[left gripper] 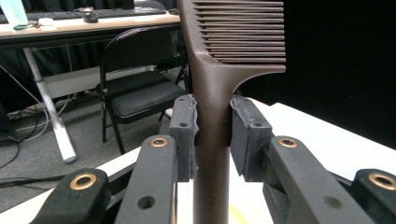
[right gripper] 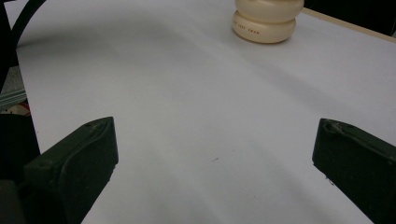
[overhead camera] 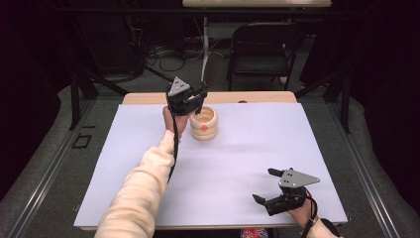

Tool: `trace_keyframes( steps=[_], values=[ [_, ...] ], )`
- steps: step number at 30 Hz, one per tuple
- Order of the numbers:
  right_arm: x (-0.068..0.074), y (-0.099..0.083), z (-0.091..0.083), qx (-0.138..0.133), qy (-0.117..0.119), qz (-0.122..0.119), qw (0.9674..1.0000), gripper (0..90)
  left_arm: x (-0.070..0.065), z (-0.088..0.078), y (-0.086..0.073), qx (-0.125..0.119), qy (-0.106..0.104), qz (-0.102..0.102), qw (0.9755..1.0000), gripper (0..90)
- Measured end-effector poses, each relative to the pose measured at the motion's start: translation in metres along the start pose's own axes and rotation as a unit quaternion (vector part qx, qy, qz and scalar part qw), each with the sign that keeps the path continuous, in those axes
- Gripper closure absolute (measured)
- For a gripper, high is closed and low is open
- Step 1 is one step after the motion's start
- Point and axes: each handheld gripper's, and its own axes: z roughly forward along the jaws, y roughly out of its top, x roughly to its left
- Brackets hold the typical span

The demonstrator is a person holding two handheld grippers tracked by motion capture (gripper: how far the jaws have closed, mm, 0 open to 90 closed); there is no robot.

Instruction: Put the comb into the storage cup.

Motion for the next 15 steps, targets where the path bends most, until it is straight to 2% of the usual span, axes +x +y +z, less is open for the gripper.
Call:
trace_keyframes(
  steps=[7,15],
  values=[
    [-0.0005,0.0,-0.0001,-0.001,0.0,0.0,1.0,0.0,0.002,0.0038,-0.003,-0.01,0.005,-0.006,0.9999,72.2],
    [0.0007,0.0004,-0.0006,-0.002,0.001,0.003,1.0,0.0,0.0022,0.0106,-0.0094,-0.003,0.006,-0.012,0.9999,72.2]
  ],
)
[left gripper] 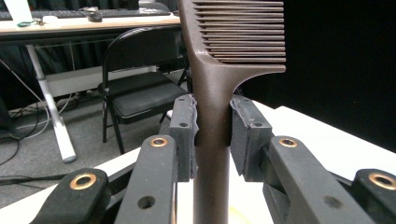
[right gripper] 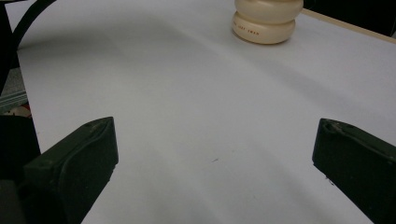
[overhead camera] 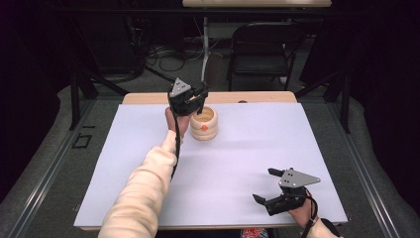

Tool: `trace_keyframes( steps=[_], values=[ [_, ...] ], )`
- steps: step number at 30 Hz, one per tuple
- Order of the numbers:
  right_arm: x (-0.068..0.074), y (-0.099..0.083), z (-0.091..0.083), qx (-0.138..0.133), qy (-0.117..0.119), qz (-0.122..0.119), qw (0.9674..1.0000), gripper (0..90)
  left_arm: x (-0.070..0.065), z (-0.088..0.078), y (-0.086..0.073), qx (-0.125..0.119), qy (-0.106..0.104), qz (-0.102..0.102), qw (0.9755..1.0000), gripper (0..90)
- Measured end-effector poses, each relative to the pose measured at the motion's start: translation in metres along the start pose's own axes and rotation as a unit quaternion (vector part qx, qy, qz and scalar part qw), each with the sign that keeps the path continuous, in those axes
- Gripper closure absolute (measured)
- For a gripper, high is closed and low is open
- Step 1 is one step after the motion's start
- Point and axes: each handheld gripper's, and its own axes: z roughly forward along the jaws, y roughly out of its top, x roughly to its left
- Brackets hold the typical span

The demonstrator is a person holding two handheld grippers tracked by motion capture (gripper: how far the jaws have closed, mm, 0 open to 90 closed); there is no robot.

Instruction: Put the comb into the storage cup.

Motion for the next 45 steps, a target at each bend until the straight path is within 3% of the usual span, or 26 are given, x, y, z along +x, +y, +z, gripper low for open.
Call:
trace_keyframes(
  steps=[45],
  values=[
    [-0.001,0.0,0.0,-0.001,0.001,0.0,1.0,0.0,0.003,0.013,-0.027,0.046,-0.001,0.003,0.9989,72.1]
  ],
)
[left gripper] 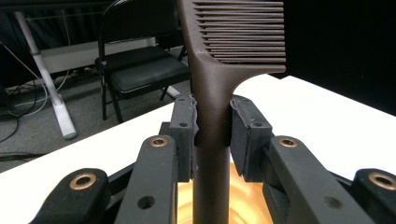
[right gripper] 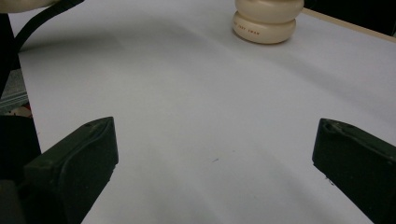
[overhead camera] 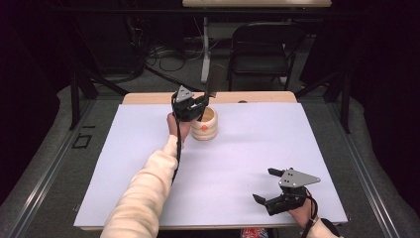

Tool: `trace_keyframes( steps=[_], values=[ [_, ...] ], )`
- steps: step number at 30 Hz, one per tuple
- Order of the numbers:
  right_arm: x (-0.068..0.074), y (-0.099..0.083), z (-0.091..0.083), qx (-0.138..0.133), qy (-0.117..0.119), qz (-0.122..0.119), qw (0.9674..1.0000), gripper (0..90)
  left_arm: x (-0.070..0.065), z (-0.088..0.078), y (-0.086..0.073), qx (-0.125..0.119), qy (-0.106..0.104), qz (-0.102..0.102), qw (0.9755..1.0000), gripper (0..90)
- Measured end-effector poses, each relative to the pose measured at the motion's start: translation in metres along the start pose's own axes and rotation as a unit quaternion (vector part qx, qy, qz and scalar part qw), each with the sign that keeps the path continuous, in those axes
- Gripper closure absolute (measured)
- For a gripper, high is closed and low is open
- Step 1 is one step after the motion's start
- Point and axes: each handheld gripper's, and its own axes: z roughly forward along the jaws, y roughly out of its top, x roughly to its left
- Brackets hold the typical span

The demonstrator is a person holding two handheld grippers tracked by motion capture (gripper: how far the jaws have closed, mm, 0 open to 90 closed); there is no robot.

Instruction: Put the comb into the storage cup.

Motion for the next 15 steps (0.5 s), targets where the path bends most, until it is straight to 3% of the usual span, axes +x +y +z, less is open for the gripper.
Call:
trace_keyframes(
  steps=[15],
  values=[
    [-0.0006,-0.0005,0.0006,0.001,0.001,-0.002,1.0,0.0,-0.0002,0.0029,-0.0069,0.025,-0.005,0.002,0.9997,72.1]
  ],
)
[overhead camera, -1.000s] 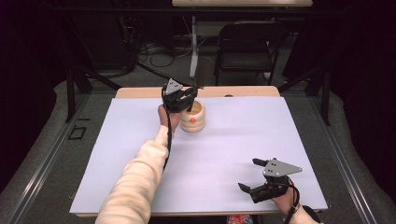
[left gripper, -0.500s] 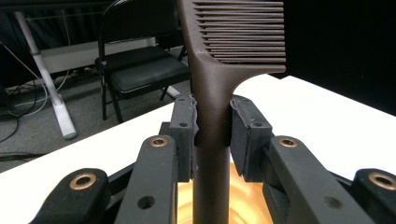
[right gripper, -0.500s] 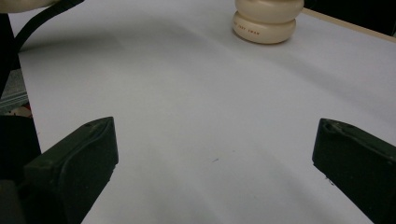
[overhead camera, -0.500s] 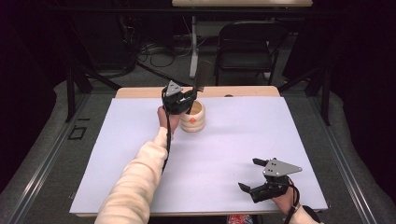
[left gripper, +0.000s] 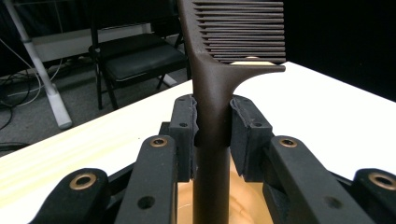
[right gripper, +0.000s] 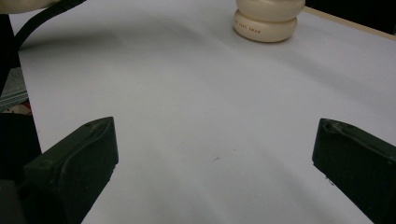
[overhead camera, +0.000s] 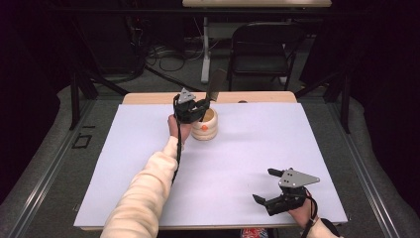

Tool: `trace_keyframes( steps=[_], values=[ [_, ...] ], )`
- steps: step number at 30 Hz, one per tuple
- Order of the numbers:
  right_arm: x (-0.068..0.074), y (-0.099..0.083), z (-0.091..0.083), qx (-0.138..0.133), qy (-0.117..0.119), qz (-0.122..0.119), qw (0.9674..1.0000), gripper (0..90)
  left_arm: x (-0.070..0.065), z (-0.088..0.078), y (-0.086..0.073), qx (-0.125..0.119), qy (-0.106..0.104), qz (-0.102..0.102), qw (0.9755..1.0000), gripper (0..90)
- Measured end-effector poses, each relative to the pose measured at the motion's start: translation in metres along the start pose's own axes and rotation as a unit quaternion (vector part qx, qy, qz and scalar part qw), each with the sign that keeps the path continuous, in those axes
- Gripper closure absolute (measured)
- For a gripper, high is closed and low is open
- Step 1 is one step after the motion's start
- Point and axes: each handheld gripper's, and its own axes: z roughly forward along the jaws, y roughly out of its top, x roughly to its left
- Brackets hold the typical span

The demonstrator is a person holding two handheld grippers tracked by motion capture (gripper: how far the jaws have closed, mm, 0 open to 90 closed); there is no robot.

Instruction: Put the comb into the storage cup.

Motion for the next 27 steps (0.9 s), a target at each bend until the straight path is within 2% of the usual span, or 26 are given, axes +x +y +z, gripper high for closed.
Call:
trace_keyframes(
  steps=[15,27],
  values=[
    [0.0006,0.0003,-0.0003,-0.001,0.0,0.0,1.0,0.0,-0.0022,0.0043,-0.003,0.021,0.005,0.006,0.9998,72.1],
    [0.0008,0.0004,0.0003,0.0,0.001,-0.001,1.0,0.0,0.001,0.0009,-0.0057,0.037,0.003,0.002,0.9993,72.0]
  ],
)
